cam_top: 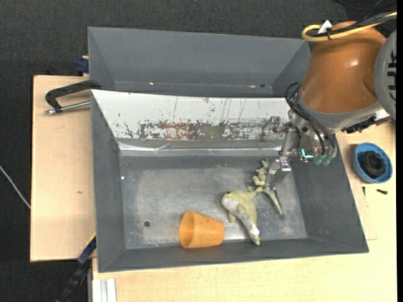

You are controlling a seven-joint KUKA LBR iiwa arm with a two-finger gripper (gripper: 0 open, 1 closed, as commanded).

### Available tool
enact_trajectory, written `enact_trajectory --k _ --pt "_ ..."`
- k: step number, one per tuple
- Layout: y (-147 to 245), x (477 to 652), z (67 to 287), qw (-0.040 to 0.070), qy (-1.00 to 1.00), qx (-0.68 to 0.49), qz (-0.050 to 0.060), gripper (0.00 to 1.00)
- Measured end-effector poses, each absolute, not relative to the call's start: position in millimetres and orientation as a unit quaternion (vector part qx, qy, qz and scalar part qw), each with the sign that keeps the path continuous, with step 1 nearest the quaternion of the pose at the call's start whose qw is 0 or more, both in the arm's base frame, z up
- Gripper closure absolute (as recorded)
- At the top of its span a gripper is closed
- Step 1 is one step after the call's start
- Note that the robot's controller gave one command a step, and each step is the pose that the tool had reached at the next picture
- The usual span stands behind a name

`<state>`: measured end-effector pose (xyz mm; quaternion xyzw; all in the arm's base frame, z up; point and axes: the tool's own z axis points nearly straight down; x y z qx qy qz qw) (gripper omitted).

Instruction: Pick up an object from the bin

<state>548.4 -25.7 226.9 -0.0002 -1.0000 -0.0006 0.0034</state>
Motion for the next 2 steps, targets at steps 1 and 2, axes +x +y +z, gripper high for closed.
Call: enact_trajectory --k 1,2 --pt "-0.6 513.0 69.0 -0.002 -0.999 -0.035 -0.001 0.0" --pt "-59.8 499.0 102.2 -0.003 -0.998 -0.066 0.001 0.0"
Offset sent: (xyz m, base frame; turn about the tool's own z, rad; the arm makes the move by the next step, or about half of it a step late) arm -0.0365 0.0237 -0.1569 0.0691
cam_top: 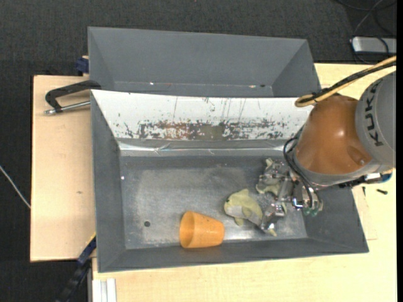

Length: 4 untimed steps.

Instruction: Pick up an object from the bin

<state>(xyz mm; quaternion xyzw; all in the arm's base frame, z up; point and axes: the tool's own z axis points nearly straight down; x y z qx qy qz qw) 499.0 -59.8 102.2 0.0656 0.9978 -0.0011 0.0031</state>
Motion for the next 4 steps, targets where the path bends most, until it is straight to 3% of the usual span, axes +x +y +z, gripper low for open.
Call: enact_trajectory --k 1,2,3,4 --pt "1.7 496.8 100.4 0.0 0.996 0.091 0.002 0.0" --pt "-41.3 502.6 72.7 0.002 0.987 0.163 0.002 0.0" --pt "-19.0 495.0 72.8 0.004 0.984 0.176 0.001 0.0" --pt "-20.0 496.7 74.1 0.007 0.984 0.176 0.001 1.0"
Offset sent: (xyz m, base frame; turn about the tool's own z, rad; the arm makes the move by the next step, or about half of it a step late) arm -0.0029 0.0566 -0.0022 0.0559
